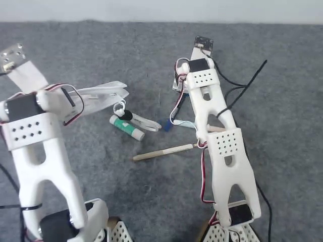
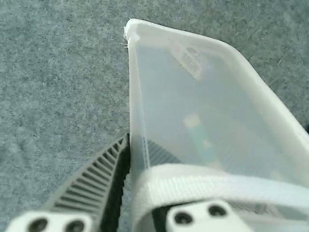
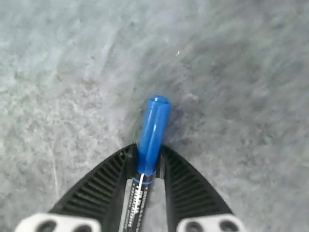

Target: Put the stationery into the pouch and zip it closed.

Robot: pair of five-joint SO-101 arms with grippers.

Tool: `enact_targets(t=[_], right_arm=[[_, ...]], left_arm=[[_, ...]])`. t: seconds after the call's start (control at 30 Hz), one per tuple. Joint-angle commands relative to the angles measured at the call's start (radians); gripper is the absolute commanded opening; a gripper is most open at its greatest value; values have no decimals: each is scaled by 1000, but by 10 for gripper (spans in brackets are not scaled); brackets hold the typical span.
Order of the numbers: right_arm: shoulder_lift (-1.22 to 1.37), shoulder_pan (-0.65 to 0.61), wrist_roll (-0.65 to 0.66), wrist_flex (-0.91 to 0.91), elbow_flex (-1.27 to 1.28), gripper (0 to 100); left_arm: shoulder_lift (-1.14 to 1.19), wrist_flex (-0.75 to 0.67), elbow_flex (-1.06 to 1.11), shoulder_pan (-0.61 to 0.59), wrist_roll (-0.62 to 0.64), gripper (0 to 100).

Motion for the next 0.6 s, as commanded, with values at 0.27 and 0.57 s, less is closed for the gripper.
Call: enact_targets(t=[0.27,0.57], right_arm=[[-18,-81,-8,291,-370,6],[-13,-116,-8,375,-522,6]], left_arm=[[-8,-21,-7,-8,3,15],[-8,-17,-7,-8,3,15]])
